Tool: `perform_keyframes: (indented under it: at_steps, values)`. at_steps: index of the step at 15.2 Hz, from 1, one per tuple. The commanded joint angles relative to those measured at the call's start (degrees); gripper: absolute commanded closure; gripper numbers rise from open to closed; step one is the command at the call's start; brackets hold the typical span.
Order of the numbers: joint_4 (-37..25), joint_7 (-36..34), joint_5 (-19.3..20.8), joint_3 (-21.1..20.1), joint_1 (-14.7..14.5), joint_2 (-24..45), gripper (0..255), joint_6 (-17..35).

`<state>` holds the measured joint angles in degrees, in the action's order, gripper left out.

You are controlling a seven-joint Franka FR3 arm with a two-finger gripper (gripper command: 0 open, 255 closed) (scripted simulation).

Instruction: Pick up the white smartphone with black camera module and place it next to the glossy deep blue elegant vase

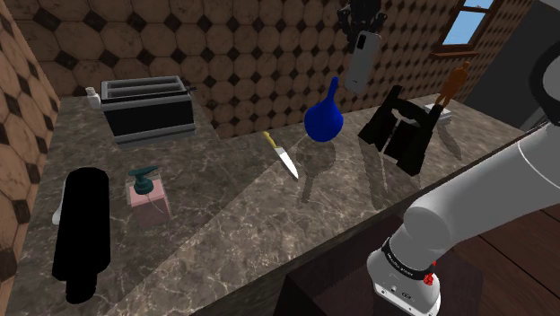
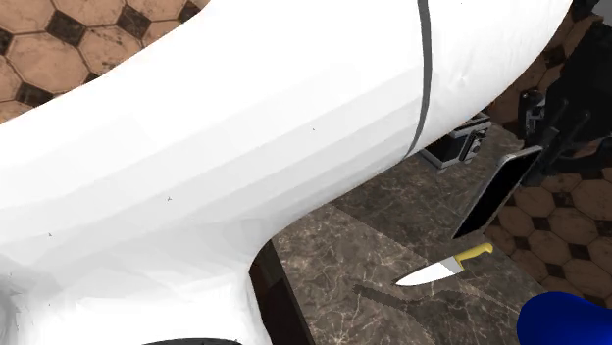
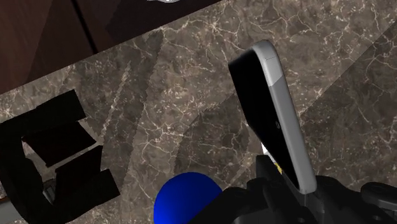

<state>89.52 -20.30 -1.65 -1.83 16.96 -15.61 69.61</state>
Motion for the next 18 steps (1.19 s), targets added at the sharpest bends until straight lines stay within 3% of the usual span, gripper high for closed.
perform_keyframes:
  at_steps: [1,7,18]
  values:
    - [-0.52,2.98,0.75,1.8,0.93,0.81,255,0.25]
    - [-4.7,11.61,2.47,7.09,3.86,4.78,255,0.01]
    - [9.12,11.3,2.78,6.93,3.9,0.3,255,9.36]
